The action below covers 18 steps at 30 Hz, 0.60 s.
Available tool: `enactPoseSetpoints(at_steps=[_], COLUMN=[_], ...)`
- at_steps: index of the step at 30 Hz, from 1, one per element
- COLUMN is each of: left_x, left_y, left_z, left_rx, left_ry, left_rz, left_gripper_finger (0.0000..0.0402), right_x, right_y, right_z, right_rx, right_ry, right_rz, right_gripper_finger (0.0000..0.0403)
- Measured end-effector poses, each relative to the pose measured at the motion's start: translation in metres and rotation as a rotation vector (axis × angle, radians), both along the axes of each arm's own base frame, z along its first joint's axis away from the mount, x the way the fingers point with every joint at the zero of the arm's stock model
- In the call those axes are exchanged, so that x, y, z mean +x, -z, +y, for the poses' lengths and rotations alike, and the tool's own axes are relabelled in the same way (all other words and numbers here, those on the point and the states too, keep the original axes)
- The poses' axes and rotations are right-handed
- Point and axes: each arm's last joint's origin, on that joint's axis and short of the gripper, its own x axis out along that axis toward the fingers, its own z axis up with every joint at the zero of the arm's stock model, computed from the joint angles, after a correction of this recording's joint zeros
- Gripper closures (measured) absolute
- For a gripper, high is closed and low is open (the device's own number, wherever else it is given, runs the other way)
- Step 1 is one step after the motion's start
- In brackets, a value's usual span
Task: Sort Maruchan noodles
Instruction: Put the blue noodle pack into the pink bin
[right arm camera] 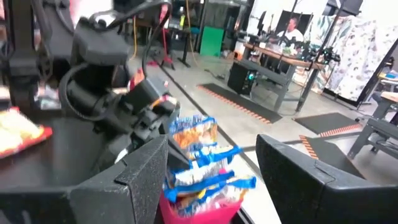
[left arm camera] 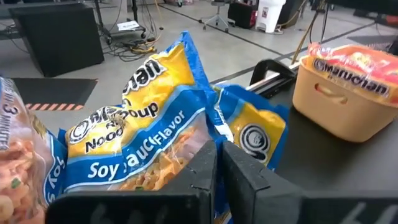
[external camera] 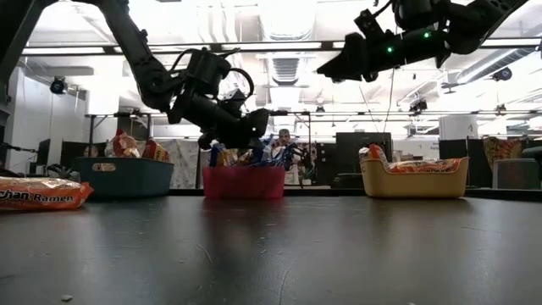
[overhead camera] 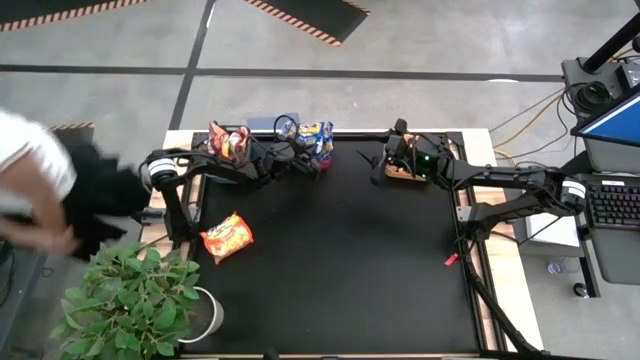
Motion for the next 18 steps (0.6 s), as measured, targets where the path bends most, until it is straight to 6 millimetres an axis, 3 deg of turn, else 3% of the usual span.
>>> enactPoseSetpoints(at_steps=[7, 13, 18], left_x=[-0.004, -0.014, -0.011], left_y=[-0.017, -0.032, -0.038], left_z=[-0.001, -0.003, -0.012], left_rx=[0.006, 0.044, 0.120], left_ry=[-0.020, -0.080, 0.088], left_rz=[-0.043, 0.025, 0.093], left_gripper_finger=[0.0400, 0.0401, 0.0401], right_x=[0.000, 0.000, 0.000], right_y=[0.000, 0.000, 0.000], right_z=[0.000, 0.000, 0.000], right_rx=[0.008, 0.007, 0.000], right_ry=[0.000, 0.000, 0.000], right_rz=[-0.002, -0.001, 0.006], right_gripper_finger=[0.0180, 0.0188, 0.0188])
